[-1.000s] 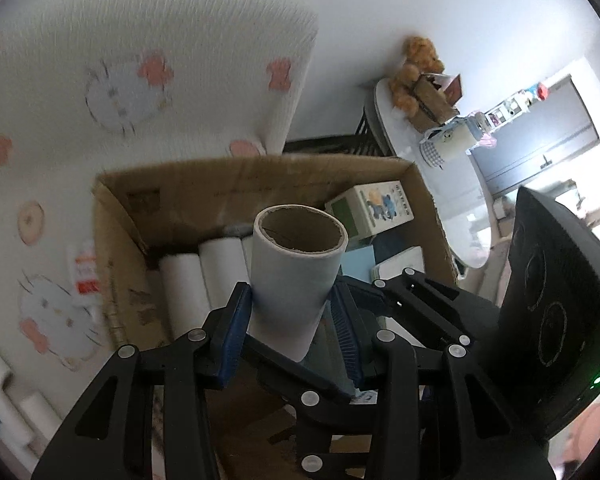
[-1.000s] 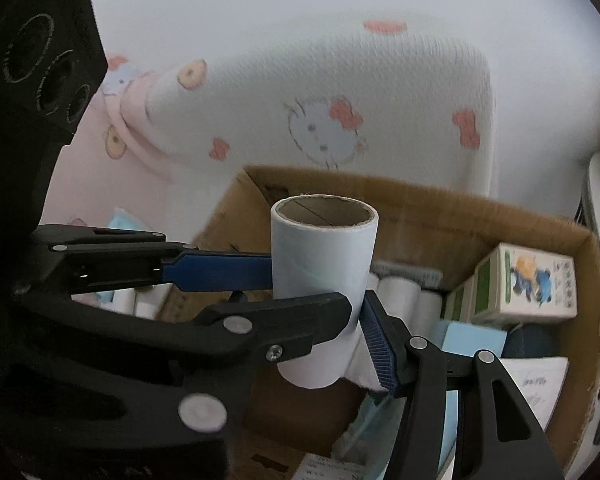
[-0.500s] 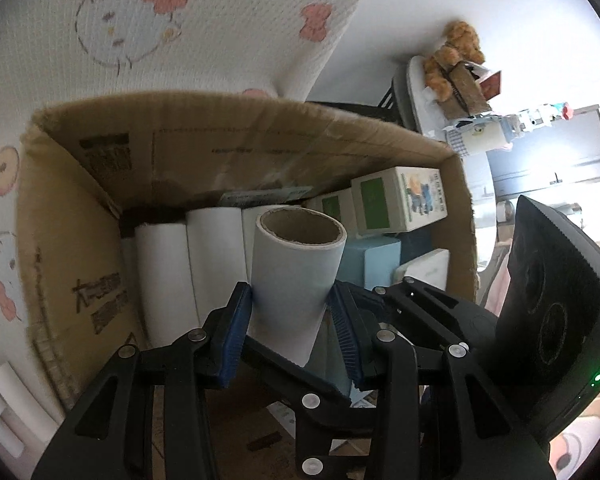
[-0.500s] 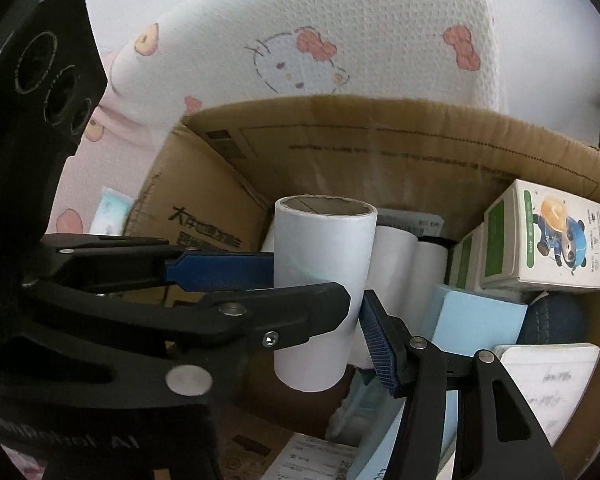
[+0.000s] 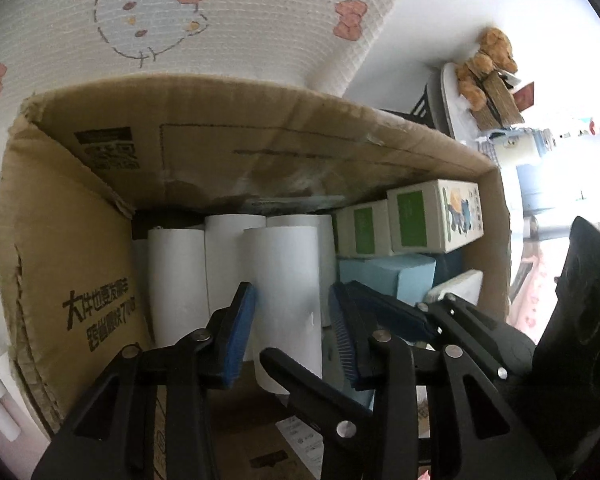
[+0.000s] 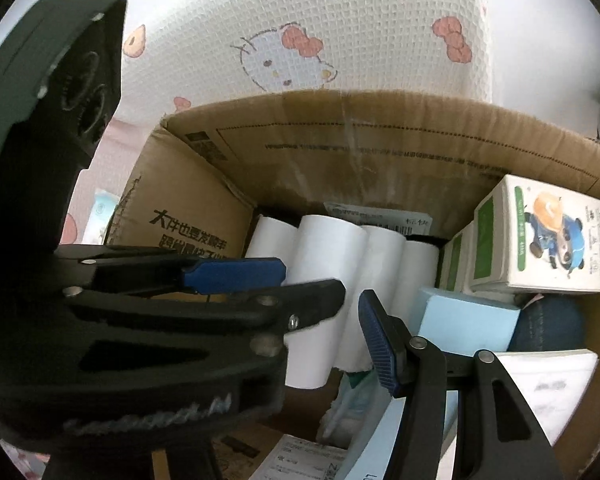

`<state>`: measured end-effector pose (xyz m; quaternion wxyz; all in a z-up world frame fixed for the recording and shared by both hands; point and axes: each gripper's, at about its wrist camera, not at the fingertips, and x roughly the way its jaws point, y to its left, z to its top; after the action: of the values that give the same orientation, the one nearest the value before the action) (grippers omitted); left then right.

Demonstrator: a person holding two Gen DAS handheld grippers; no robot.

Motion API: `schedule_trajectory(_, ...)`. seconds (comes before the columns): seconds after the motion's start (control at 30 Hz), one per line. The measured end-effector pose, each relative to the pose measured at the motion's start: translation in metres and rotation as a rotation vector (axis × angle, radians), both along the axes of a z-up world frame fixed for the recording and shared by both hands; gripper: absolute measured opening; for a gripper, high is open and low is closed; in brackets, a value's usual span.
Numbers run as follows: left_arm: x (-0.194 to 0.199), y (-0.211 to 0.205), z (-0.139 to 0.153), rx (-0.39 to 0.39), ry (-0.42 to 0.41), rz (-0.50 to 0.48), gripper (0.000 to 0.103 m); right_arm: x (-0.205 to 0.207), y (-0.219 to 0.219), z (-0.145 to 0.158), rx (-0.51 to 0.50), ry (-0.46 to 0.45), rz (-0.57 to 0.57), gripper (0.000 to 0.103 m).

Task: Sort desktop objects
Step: 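Lower the held roll with both tools into the cardboard box, then open both tools and release the roll beside the other rolls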

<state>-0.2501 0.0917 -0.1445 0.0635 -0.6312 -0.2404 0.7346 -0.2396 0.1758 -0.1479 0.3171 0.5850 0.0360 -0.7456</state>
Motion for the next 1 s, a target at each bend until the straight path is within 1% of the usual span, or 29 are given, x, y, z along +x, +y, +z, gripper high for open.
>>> schedule_trajectory(0.03,0.000,0.000,0.001,0.001,0.002,0.002,0.041,-0.001,0.000,0.000,0.001,0.002,-0.001,0.055)
schedule_trajectory(0.07,-0.001,0.001,0.001,-0.010,0.005,0.004,0.033,0.001,0.000,0.001,0.001,0.003,-0.001,0.055)
schedule_trajectory(0.1,-0.001,0.001,0.002,-0.040,0.016,0.004,0.027,0.002,0.001,0.000,0.003,0.000,0.001,0.055)
schedule_trajectory(0.13,0.000,0.003,0.005,-0.066,0.050,-0.006,0.022,0.013,0.005,0.004,0.006,-0.002,0.005,0.055)
schedule_trajectory(0.17,0.000,0.005,0.010,-0.093,0.083,-0.024,0.008,0.014,0.005,0.003,0.015,-0.005,0.010,0.055)
schedule_trajectory(0.2,0.000,0.005,0.012,-0.097,0.089,-0.022,0.000,0.024,0.006,0.005,0.037,-0.002,0.020,0.055)
schedule_trajectory(0.27,-0.002,-0.001,0.011,-0.052,0.061,0.018,0.000,0.018,0.002,0.003,0.052,0.013,0.029,0.054)
schedule_trajectory(0.4,-0.005,-0.009,0.010,-0.023,0.060,0.072,0.000,0.020,0.001,0.003,0.051,0.008,0.029,0.054)
schedule_trajectory(0.47,-0.004,-0.008,0.012,-0.032,0.062,0.076,0.000,0.021,-0.001,0.001,0.082,0.022,0.031,0.043)
schedule_trajectory(0.5,-0.004,-0.007,0.013,-0.035,0.064,0.072,0.000,0.020,0.000,0.001,0.077,0.013,0.023,0.041)
schedule_trajectory(0.53,-0.004,-0.007,0.013,-0.032,0.062,0.068,0.000,0.019,0.000,0.000,0.075,0.000,0.019,0.037)
schedule_trajectory(0.63,-0.002,-0.009,0.013,0.006,0.048,0.078,0.000,0.016,0.002,-0.004,0.057,-0.039,0.010,0.035)
schedule_trajectory(0.7,0.001,-0.010,0.018,0.017,0.077,0.086,0.000,0.014,0.004,-0.004,0.048,-0.039,-0.003,0.035)
schedule_trajectory(0.73,0.003,-0.010,0.022,0.010,0.097,0.081,0.000,0.014,0.004,-0.004,0.047,-0.038,-0.003,0.035)
schedule_trajectory(0.77,0.005,-0.010,0.027,-0.003,0.112,0.073,0.001,0.013,0.004,-0.003,0.046,-0.039,-0.003,0.035)
schedule_trajectory(0.83,0.009,-0.010,0.035,0.003,0.138,0.065,0.003,0.014,0.005,-0.002,0.050,-0.041,0.004,0.035)
schedule_trajectory(0.87,0.012,-0.011,0.041,0.017,0.165,0.056,0.012,0.015,0.005,0.001,0.049,-0.039,0.004,0.035)
schedule_trajectory(0.9,0.016,-0.012,0.046,0.025,0.190,0.048,0.024,0.018,0.007,0.006,0.039,-0.032,-0.001,0.035)
schedule_trajectory(0.93,0.020,-0.013,0.053,0.024,0.223,0.038,0.033,0.020,0.008,0.011,0.031,-0.025,-0.004,0.035)
schedule_trajectory(0.97,0.025,-0.014,0.059,0.015,0.254,0.035,0.048,0.023,0.009,0.018,0.021,-0.015,-0.008,0.035)
schedule_trajectory(1.0,0.031,-0.017,0.065,0.011,0.289,0.031,0.051,0.026,0.009,0.028,0.003,0.003,-0.015,0.035)
